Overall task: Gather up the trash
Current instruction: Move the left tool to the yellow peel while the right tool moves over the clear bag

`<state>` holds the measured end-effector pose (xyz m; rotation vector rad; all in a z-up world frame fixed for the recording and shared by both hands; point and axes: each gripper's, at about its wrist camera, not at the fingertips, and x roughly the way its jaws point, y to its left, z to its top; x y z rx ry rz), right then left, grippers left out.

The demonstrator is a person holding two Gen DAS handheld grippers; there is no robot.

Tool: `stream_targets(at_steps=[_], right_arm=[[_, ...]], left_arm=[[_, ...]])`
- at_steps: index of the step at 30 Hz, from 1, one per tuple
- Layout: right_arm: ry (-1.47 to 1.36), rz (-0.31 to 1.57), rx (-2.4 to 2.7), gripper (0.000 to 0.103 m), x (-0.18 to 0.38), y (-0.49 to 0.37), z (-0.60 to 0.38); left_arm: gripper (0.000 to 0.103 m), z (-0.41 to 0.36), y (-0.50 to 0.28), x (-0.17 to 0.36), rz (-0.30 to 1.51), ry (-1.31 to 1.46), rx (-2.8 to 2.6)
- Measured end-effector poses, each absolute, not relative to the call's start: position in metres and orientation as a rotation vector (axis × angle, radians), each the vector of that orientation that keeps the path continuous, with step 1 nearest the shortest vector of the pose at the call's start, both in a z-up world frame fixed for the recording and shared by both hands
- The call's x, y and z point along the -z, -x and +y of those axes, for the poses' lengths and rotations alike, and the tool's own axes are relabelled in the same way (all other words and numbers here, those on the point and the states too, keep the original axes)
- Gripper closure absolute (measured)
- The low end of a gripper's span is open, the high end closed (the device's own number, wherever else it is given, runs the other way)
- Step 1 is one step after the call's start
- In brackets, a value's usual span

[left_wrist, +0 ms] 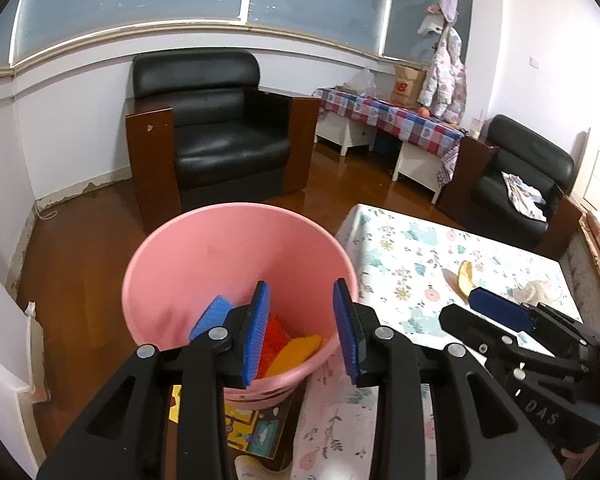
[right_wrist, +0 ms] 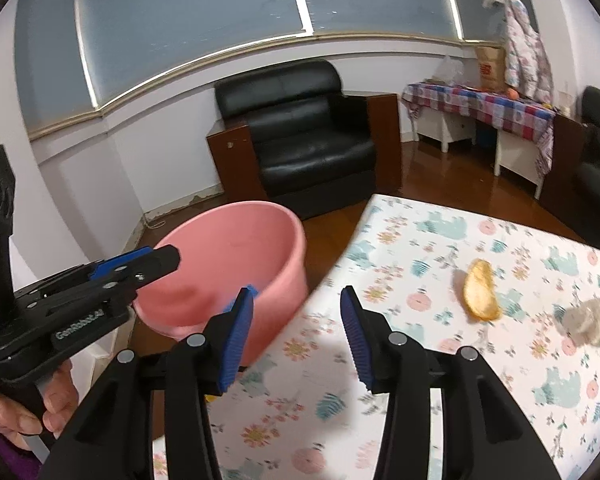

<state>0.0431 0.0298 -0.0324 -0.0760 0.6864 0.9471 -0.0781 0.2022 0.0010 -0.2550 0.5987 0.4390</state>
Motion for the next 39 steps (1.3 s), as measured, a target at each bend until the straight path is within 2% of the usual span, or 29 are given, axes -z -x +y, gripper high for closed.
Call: stream_targets(at_steps=[22, 30, 39], right_arm=[[-0.258, 0.855, -0.521, 0.056, 0.068, -0.142, -0.149], [-0.421, 0.939, -0.458, 0.056, 0.090, -0.182, -0.170], [-0.497, 0.941, -0.367, 0.055, 0.096, -0.222, -0.174]], left_arm=[[0.070, 0.159, 0.024, 0.019, 0.653, 0.221, -0.293], [0.070, 0.150, -0.004, 0.031, 0.690, 0.222, -0.238], [0.070, 0.140, -0.039, 0.038, 0.719, 0.216, -0.188]])
